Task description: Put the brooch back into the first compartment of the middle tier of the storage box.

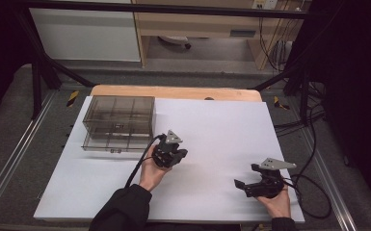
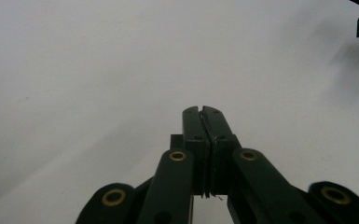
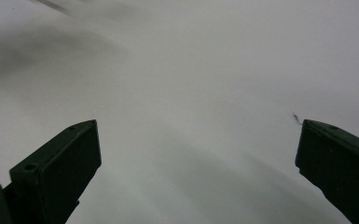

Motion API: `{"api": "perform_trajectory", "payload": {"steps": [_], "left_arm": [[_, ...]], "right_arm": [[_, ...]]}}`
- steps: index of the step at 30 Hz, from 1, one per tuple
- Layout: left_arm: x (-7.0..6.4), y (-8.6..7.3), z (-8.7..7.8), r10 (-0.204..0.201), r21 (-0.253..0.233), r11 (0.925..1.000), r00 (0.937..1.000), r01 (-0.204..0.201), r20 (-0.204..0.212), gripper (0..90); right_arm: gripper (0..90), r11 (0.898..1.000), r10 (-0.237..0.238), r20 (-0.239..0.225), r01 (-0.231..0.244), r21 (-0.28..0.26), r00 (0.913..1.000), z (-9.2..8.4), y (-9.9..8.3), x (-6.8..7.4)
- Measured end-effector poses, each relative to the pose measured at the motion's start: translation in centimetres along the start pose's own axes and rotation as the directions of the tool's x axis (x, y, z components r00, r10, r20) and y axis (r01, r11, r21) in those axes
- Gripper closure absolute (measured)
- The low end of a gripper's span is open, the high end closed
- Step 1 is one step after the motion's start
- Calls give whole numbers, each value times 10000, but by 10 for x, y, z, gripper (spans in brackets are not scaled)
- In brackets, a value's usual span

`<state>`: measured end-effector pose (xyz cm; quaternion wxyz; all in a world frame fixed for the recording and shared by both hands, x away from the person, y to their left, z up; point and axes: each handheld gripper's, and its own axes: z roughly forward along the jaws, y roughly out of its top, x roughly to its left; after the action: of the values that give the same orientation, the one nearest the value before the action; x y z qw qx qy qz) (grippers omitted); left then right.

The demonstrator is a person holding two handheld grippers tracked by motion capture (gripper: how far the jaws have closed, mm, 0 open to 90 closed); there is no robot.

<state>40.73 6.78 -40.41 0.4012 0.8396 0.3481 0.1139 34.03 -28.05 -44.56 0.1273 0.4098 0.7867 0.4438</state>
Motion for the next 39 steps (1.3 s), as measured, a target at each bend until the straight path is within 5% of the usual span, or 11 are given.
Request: {"api": "perform_trajectory", "payload": {"steps": [39], "left_arm": [[51, -37, -76, -513, -139, 9986, 9920, 501, -1157, 890]], "right_arm": [[7, 10000, 10, 42, -10, 16, 10000, 0, 0, 0]]}}
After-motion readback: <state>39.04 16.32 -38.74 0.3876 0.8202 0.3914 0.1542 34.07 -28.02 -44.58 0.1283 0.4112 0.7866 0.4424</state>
